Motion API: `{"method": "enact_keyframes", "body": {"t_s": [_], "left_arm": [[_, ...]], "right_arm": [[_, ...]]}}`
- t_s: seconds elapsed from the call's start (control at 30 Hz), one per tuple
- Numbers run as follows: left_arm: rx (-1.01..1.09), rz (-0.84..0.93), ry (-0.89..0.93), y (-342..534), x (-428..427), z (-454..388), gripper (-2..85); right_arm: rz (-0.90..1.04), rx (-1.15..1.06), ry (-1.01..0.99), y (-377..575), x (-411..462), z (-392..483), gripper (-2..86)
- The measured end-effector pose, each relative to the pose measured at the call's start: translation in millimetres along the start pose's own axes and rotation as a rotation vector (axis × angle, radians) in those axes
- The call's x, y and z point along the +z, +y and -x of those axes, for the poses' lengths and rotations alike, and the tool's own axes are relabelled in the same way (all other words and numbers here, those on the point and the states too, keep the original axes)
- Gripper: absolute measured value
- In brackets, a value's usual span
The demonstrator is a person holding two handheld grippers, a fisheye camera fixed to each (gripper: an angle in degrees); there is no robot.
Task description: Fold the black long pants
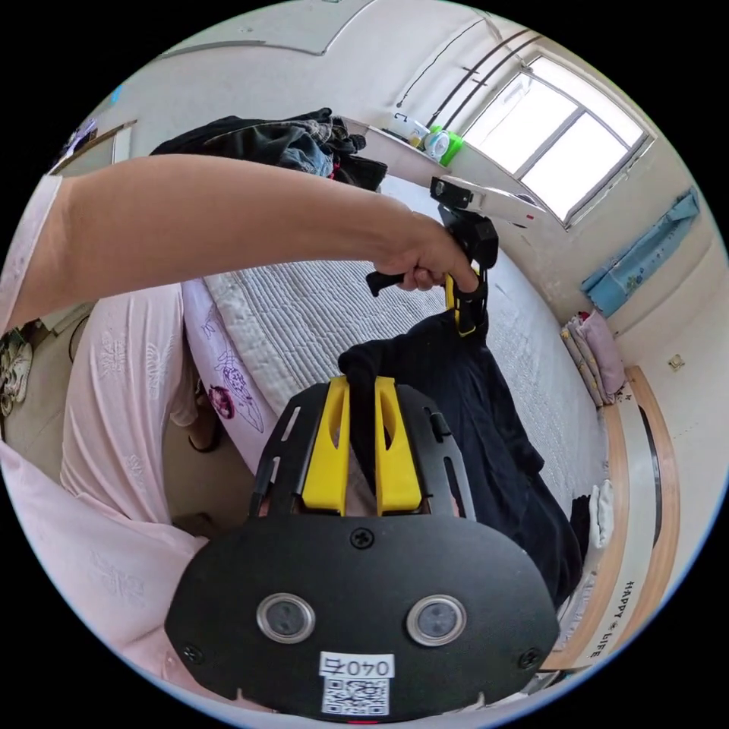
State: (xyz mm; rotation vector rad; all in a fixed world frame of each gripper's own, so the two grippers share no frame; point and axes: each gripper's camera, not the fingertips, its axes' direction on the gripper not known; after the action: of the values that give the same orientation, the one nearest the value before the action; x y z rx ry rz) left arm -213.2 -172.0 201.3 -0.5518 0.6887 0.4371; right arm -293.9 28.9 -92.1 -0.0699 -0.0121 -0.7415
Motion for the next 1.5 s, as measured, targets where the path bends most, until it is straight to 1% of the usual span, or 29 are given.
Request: {"method": "enact_keyframes", "body": {"t_s": [0.13,0.27,0.4,0.53,0.67,0.77,0.97,1.03,1.17,1.37,1.5], "left_arm": [[-0.026,0.005,-0.026,28,-34,4,2.1],[-0.079,0.029,-0.066,68,-68,20,2.1],[-0.176,0.071,-0.123,124,-115,45,2.2],[-0.291,0.11,-0.17,169,-167,60,2.3],[-0.309,0.104,-0.187,167,-198,35,2.4],[-0.261,0.086,-0.221,138,-221,-7,2.5],[-0.062,0.077,-0.293,47,-266,-127,2.7],[0.012,0.084,-0.313,10,-280,-175,2.8],[0.077,0.106,-0.303,-47,-291,-237,2.9],[0.183,0.187,-0.319,-135,-258,-334,2.9],[0.263,0.272,-0.335,-185,-200,-395,3.1]], "right_arm": [[-0.037,-0.023,-0.056,-1,-1,1,4.8],[-0.109,-0.083,-0.159,-10,-3,14,4.9],[-0.192,-0.151,-0.282,-22,-6,34,4.9],[-0.271,-0.17,-0.381,-24,-12,41,5.0],[-0.324,-0.121,-0.445,1,-19,13,5.1],[-0.361,-0.04,-0.449,37,-27,-30,5.2],[-0.445,0.128,-0.493,120,-53,-130,5.3],[-0.477,0.158,-0.477,146,-64,-155,5.3],[-0.521,0.217,-0.413,206,-81,-212,5.4],[-0.504,0.36,-0.363,303,-73,-292,5.4],[-0.446,0.485,-0.364,369,-45,-336,5.4]]}}
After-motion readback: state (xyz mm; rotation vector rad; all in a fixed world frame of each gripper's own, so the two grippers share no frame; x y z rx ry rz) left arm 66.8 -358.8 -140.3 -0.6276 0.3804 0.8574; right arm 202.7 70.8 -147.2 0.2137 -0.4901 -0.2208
